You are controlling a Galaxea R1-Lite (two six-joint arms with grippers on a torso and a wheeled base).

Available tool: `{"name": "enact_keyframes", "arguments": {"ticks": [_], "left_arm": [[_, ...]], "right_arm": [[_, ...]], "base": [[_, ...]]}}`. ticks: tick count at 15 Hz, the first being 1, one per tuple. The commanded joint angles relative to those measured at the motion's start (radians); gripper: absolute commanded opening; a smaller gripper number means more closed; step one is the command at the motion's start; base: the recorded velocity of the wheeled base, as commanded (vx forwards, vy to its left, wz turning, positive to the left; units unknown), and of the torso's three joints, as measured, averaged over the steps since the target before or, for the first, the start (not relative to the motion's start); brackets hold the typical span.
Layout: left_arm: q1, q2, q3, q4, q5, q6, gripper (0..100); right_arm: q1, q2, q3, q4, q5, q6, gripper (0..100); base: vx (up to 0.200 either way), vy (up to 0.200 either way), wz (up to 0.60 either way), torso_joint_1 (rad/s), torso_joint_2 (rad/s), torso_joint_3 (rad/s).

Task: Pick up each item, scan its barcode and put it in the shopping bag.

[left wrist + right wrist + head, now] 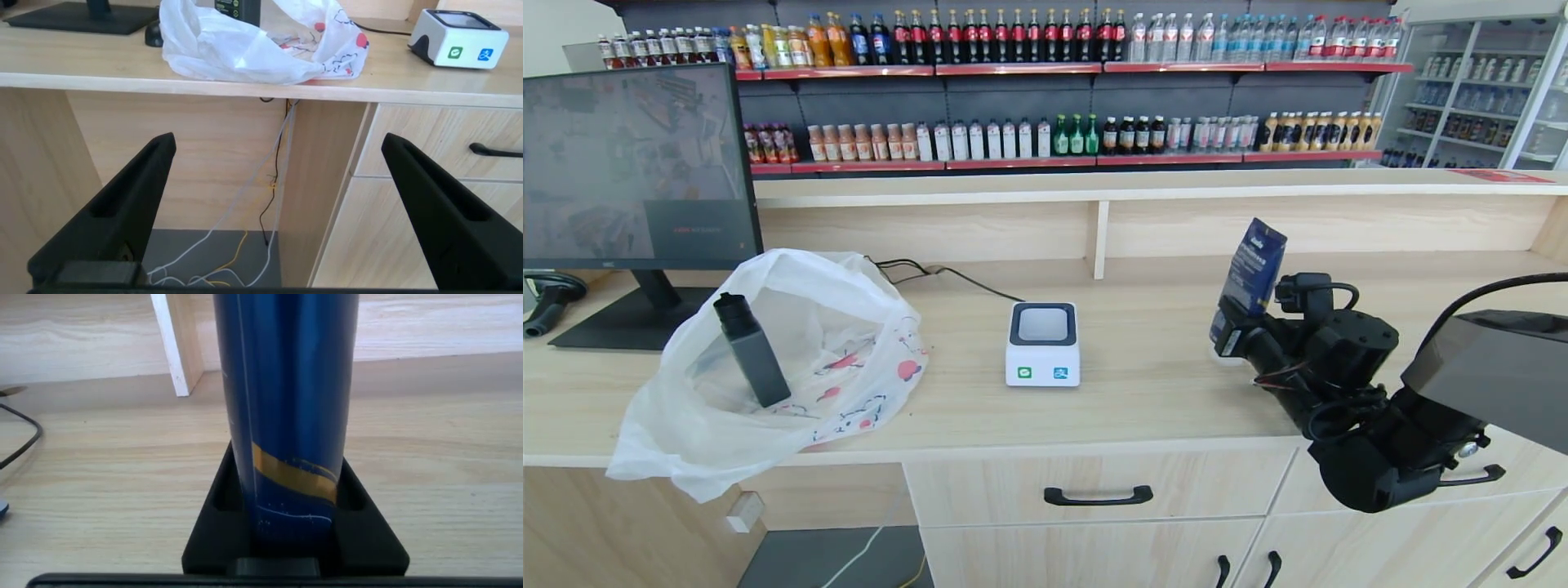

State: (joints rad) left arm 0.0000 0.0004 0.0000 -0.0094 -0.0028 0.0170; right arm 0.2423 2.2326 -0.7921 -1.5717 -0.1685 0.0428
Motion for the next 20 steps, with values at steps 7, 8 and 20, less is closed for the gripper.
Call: {"name": "enact_keyframes", "arguments": {"ticks": [7, 8, 20], "left_arm": [[0.0, 0.0, 0.0, -0.001, 0.0, 0.0, 100], [0.0, 0.0, 0.0, -0.001, 0.0, 0.0, 100], [0.0, 0.0, 0.0, 0.002, 0.0, -0.003, 100]], "right_arm": [[0.0, -0.007, 0.002, 0.001, 0.0, 0.0, 0], [0.002, -0.011, 0.002, 0.001, 0.0, 0.0, 0], [0.069, -0.142, 0.067, 0.001, 0.0, -0.004, 0]], "base": [[0.0, 0.0, 0.0, 0.0, 0.0, 0.0], [0.0, 0.0, 0.0, 0.0, 0.0, 0.0], [0.0, 0.0, 0.0, 0.0, 0.0, 0.0]]}}
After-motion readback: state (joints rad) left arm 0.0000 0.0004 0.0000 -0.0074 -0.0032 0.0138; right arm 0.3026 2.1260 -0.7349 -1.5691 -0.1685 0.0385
